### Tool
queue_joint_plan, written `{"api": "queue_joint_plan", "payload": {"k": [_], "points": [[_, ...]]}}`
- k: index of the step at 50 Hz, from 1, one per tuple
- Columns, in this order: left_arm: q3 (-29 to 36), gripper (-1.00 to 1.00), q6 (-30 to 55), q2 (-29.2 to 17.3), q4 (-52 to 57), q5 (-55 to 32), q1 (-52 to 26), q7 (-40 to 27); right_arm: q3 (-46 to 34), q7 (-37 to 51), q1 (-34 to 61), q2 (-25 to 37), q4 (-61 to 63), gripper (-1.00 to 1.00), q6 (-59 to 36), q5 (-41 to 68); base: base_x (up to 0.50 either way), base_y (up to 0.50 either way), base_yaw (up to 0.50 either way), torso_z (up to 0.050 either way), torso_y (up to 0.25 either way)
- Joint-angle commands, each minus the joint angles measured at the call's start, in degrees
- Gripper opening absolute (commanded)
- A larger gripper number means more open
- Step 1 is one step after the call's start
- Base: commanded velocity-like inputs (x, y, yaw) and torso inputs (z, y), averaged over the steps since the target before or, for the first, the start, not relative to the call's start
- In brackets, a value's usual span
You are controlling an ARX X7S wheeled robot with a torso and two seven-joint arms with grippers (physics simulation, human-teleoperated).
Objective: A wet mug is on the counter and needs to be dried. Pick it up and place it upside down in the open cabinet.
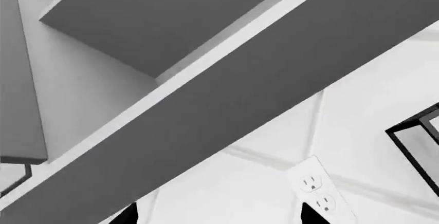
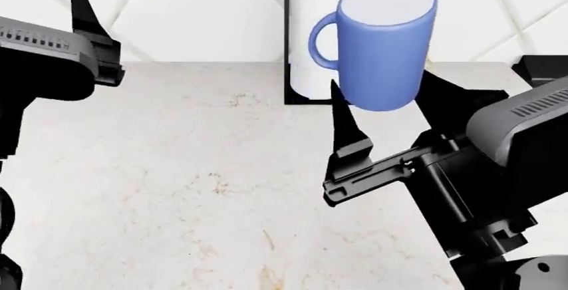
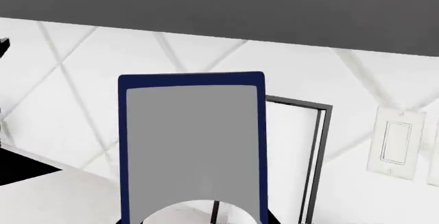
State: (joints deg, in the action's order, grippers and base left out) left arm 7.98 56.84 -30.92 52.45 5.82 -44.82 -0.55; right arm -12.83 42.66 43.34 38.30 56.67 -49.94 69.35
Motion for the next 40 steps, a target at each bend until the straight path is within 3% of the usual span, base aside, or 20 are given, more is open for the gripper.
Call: {"api": "queue_joint_plan", "payload": {"k": [1,7,16,28,40], "points": [[-9.6,1.00,14.7,7.4,7.5,-10.3,1.3,5.2,-1.8,-1.9,0.7,0.4,2.2,-1.00,0.7,-11.6,0.00,0.00,0.00,0.000,0.000],[-11.0,1.00,14.7,5.8,7.5,-18.1,3.0,-0.1,-7.0,-0.3,3.7,3.8,3.3,-1.00,5.8,-15.9,0.00,0.00,0.00,0.000,0.000],[-11.1,1.00,12.0,4.4,6.5,-19.2,6.4,-2.1,-17.0,7.3,16.4,9.7,3.1,-1.00,11.2,-12.4,0.00,0.00,0.00,0.000,0.000],[-11.5,1.00,9.7,4.8,5.9,-19.7,10.3,-3.1,-15.4,10.3,33.6,7.6,-0.7,-1.00,5.4,-3.3,0.00,0.00,0.00,0.000,0.000],[-11.7,1.00,7.4,4.6,5.2,-19.8,13.1,-3.6,-14.2,5.9,46.1,3.2,-12.3,-1.00,3.6,-1.9,0.00,0.00,0.00,0.000,0.000]]}}
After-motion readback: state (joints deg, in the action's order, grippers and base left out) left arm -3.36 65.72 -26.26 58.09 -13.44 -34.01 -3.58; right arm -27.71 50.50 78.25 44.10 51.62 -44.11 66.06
